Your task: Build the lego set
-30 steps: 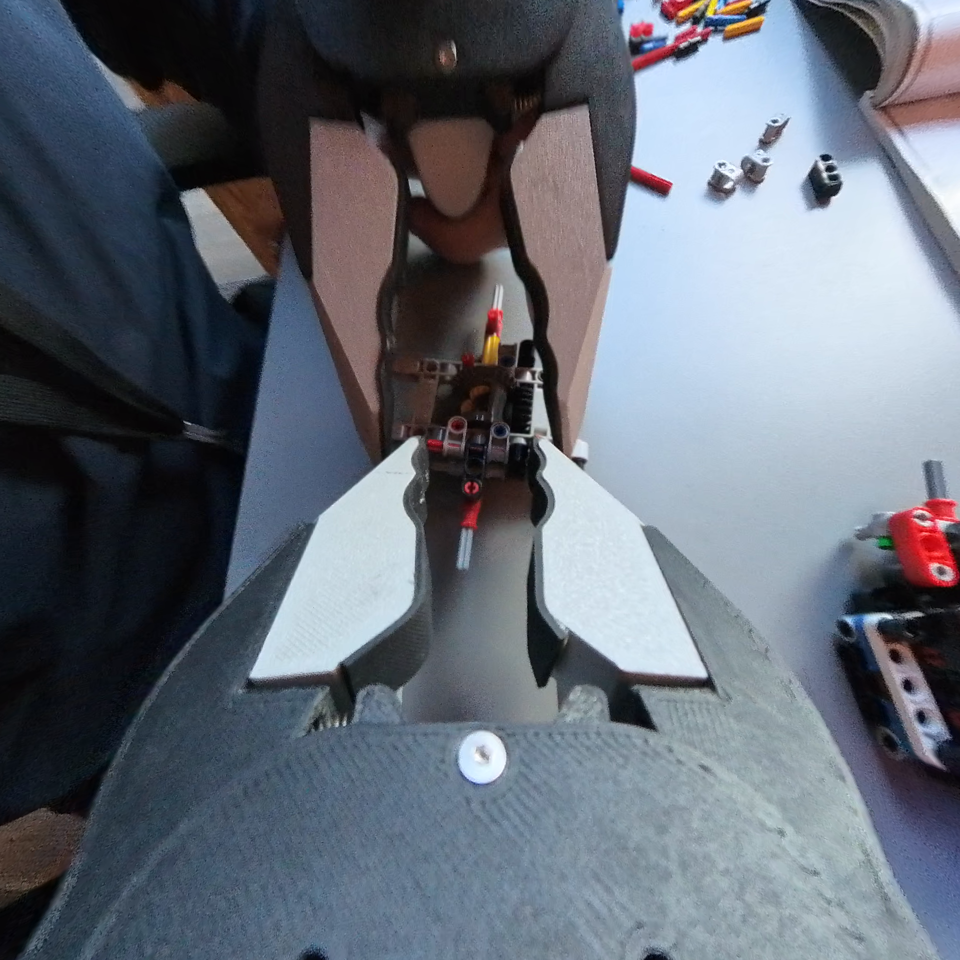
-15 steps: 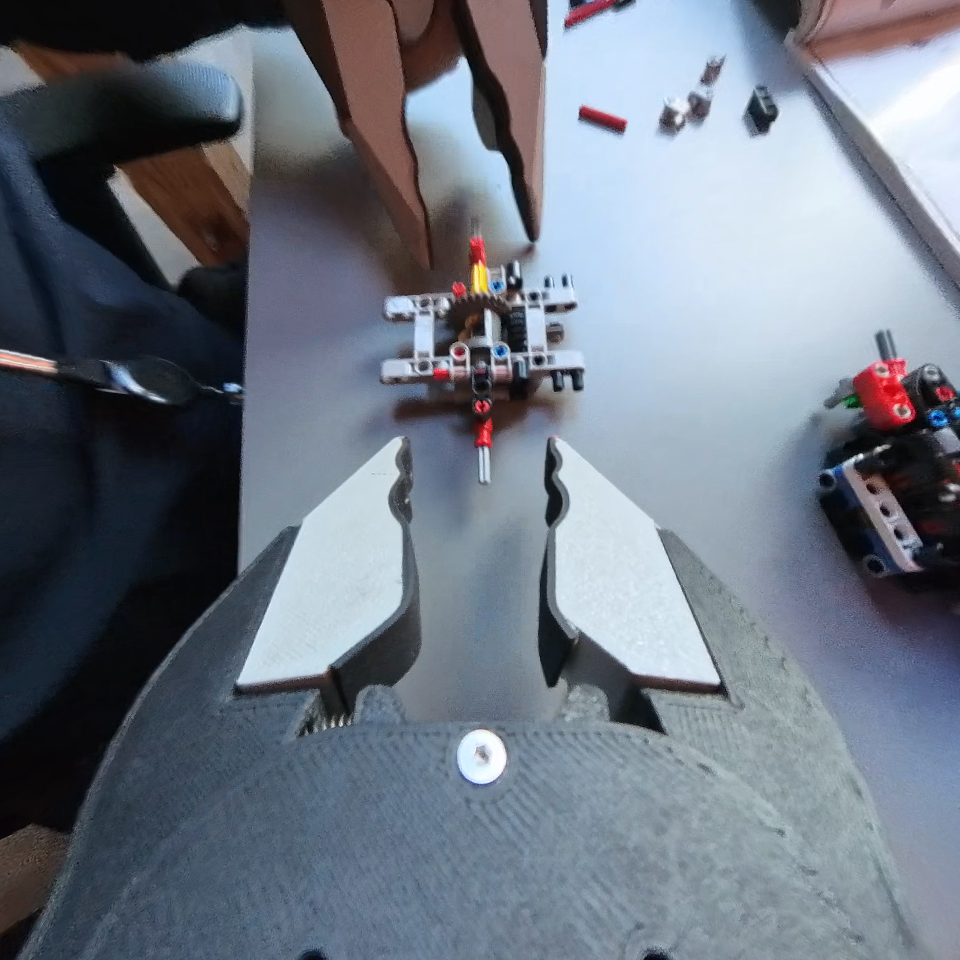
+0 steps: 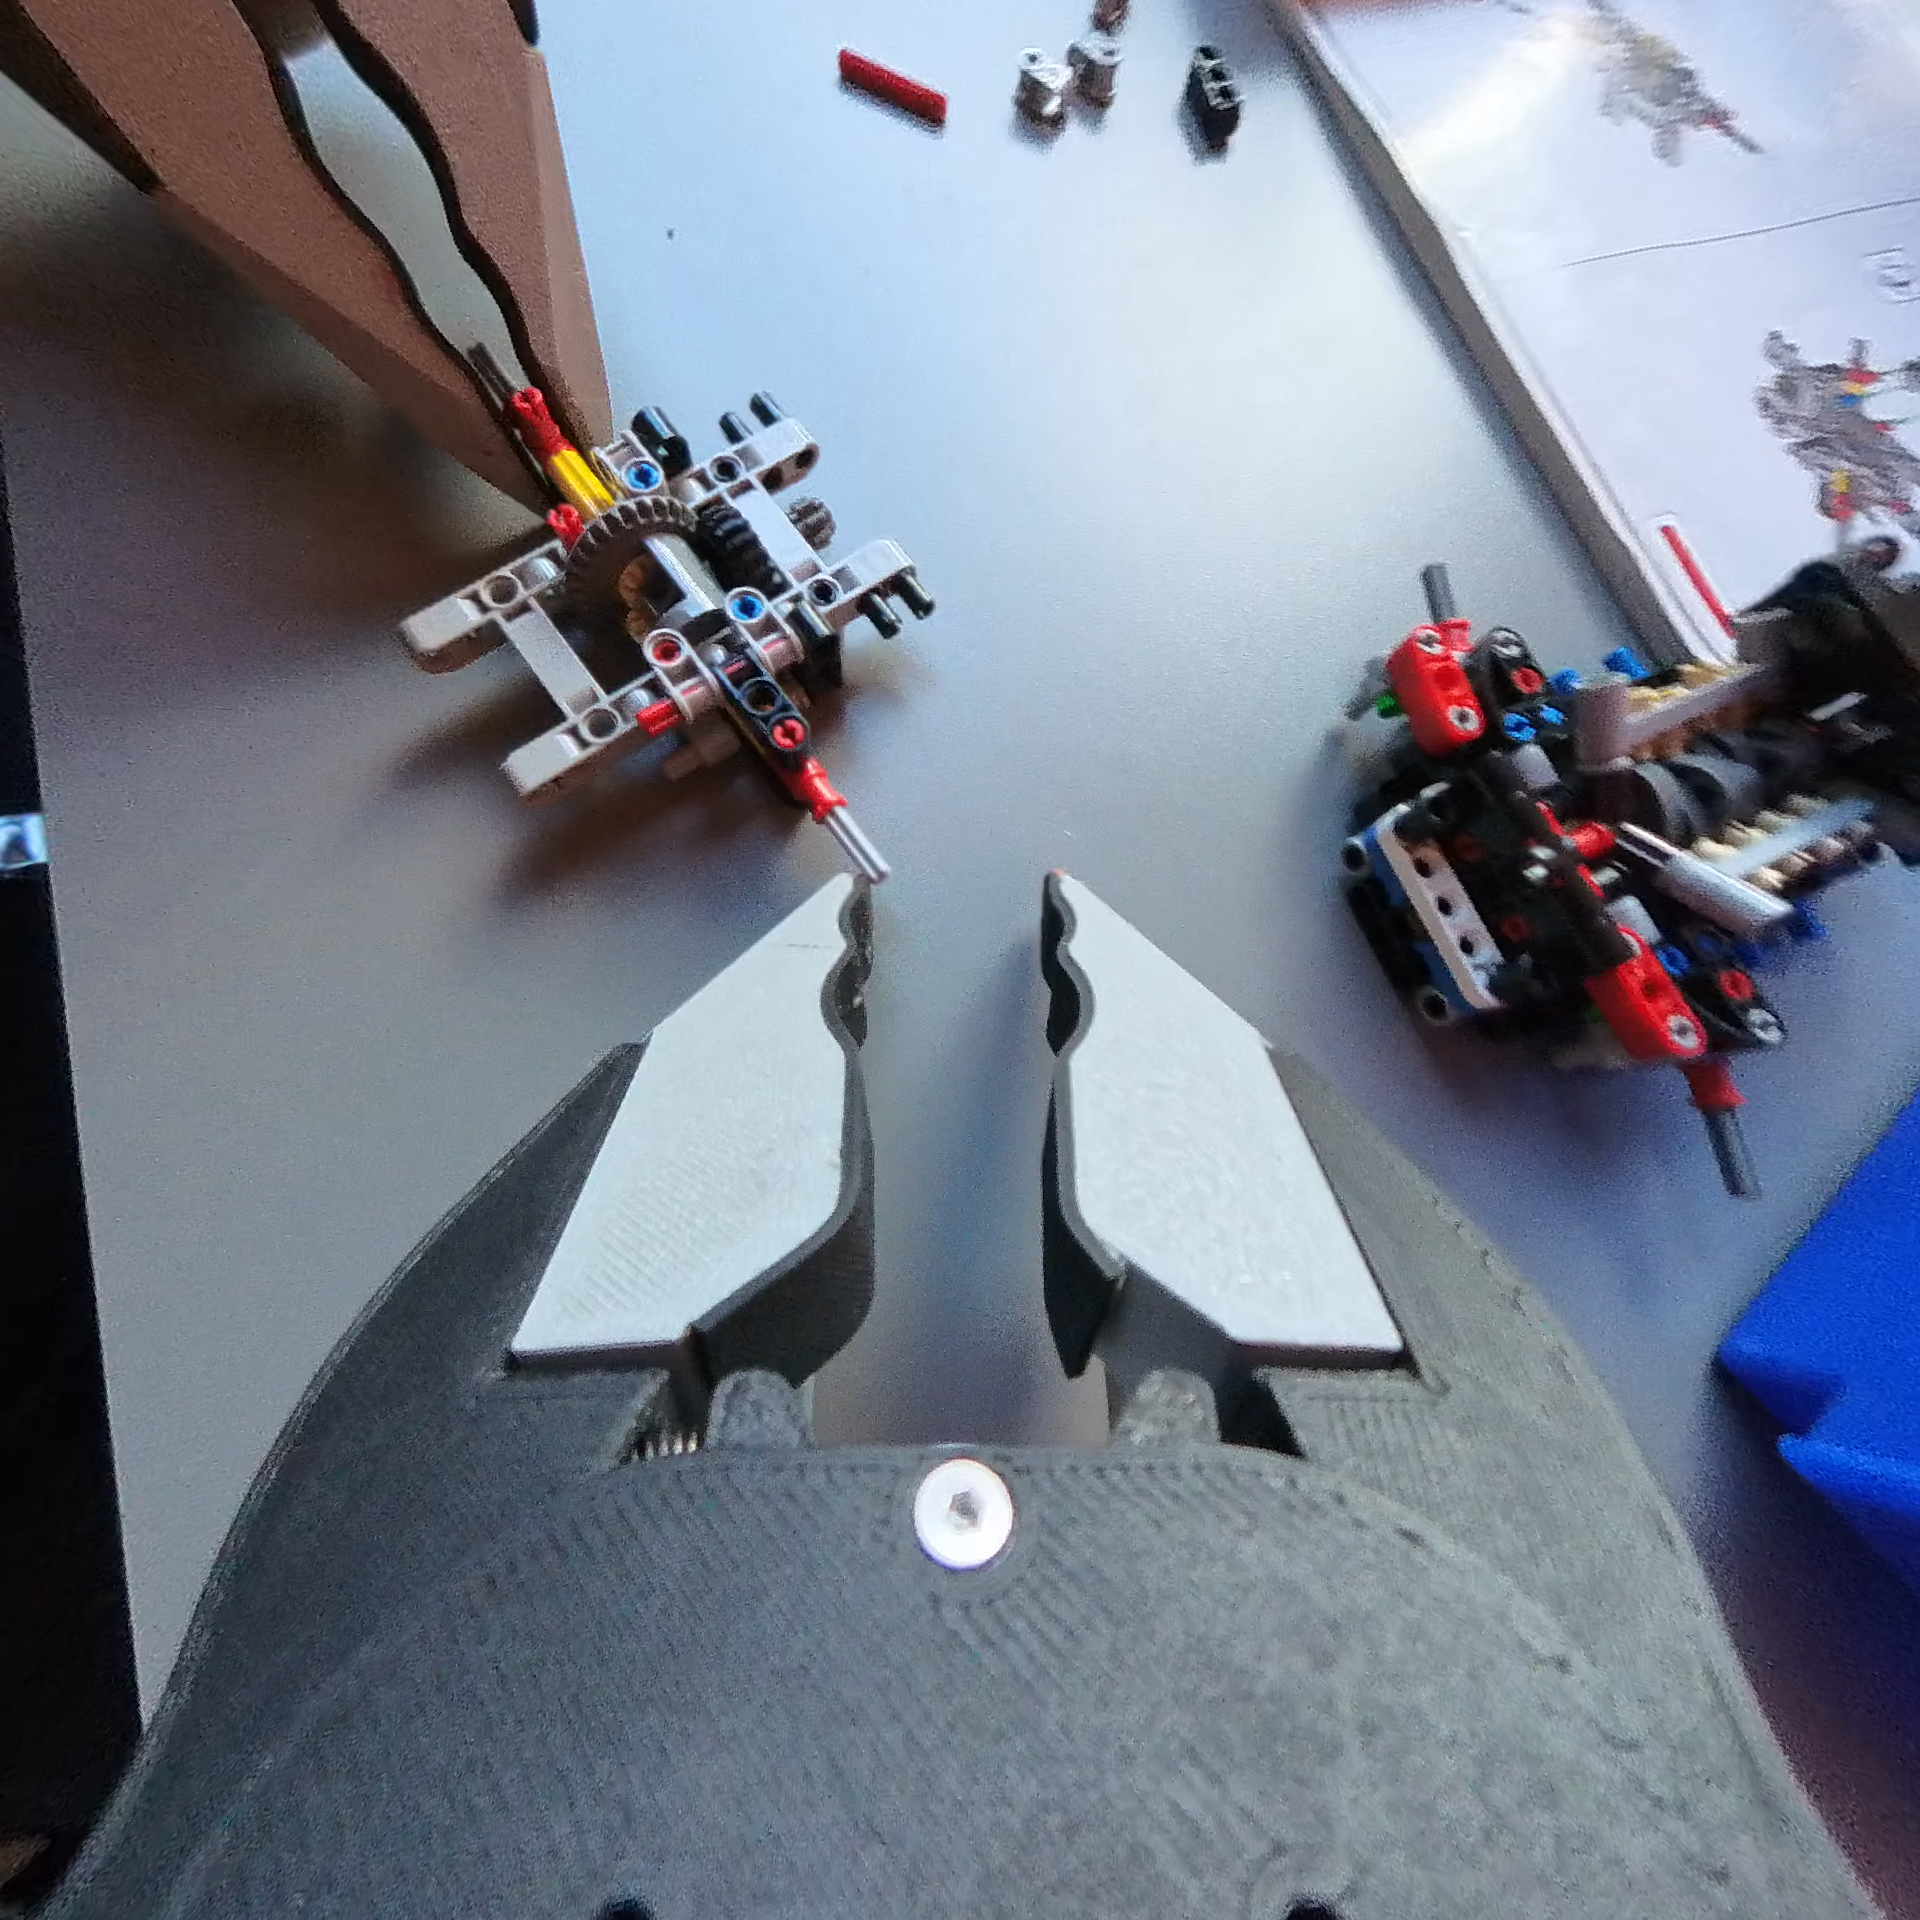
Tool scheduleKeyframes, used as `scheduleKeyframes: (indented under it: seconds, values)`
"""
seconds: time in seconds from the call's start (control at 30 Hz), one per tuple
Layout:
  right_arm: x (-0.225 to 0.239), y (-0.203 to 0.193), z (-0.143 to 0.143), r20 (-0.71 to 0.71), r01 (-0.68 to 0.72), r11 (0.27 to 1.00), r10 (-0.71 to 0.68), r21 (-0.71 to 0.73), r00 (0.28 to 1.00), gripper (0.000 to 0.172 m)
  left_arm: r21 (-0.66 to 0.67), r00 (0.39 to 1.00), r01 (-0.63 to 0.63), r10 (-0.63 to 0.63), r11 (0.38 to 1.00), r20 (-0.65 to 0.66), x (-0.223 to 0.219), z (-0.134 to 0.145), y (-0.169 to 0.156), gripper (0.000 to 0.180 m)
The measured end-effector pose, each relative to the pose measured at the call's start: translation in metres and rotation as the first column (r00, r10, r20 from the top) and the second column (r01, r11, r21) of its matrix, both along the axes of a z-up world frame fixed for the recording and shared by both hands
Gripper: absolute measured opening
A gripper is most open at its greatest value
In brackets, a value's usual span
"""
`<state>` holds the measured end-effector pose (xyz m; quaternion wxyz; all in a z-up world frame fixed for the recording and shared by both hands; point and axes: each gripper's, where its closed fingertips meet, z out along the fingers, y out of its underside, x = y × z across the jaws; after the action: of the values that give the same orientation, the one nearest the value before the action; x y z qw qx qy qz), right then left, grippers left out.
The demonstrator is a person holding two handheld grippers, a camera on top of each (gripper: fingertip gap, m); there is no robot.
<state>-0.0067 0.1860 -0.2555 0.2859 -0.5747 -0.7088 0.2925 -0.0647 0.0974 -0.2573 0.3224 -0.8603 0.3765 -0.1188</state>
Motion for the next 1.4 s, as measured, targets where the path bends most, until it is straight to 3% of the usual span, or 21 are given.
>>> scheduleKeyframes:
  seconds: [0.17,0.27,0.4,0.5,0.67,0.77,0.9,1.03,1.17,1.4]
  values:
    - [0.006,0.009,0.016,-0.108,0.045,0.999,-0.046,-0.013,0.993,0.027,0.168,0.980,0.088,-0.055,0.982,-0.193,-0.020,0.010,0.009,0.005]
    - [0.005,0.012,0.019,-0.128,0.056,0.998,-0.058,-0.018,0.990,0.026,0.304,0.922,0.207,-0.081,0.930,-0.379,-0.037,0.024,0.017,0.005]
    - [0.005,0.013,0.019,-0.132,0.067,0.998,-0.064,0.014,0.989,0.025,0.351,0.895,0.208,-0.033,0.913,-0.444,-0.060,0.031,0.025,0.005]
    - [0.004,0.013,0.017,-0.124,0.068,0.997,-0.062,0.041,0.990,0.023,0.329,0.924,0.108,0.027,0.938,-0.381,-0.072,0.025,0.024,0.005]
    - [0.002,0.013,0.018,-0.131,0.064,0.995,-0.054,0.072,0.990,0.022,0.192,0.960,-0.162,0.199,0.968,-0.197,-0.084,0.011,0.021,0.005]
    - [0.002,0.013,0.019,-0.141,0.069,0.995,-0.058,0.073,0.988,0.022,0.119,0.973,-0.219,0.226,0.968,-0.054,-0.073,0.011,0.017,0.007]
    - [0.003,0.016,0.025,-0.176,0.083,0.995,-0.071,0.059,0.982,0.021,0.080,0.983,-0.147,0.136,0.986,0.125,-0.044,0.023,0.005,0.018]
    - [0.003,0.019,0.029,-0.201,0.096,0.995,-0.087,0.034,0.976,0.021,0.123,0.982,-0.134,0.115,0.983,0.148,-0.055,0.031,0.002,0.025]
    - [0.002,0.024,0.035,-0.237,0.111,0.994,-0.103,0.018,0.966,0.018,0.238,0.983,-0.115,0.076,0.964,0.167,-0.076,0.042,0.009,0.025]
    - [-0.004,0.028,0.052,-0.335,0.086,0.995,-0.097,-0.048,0.937,0.015,0.518,0.988,-0.025,-0.057,0.855,0.143,-0.081,0.061,0.029,0.022]
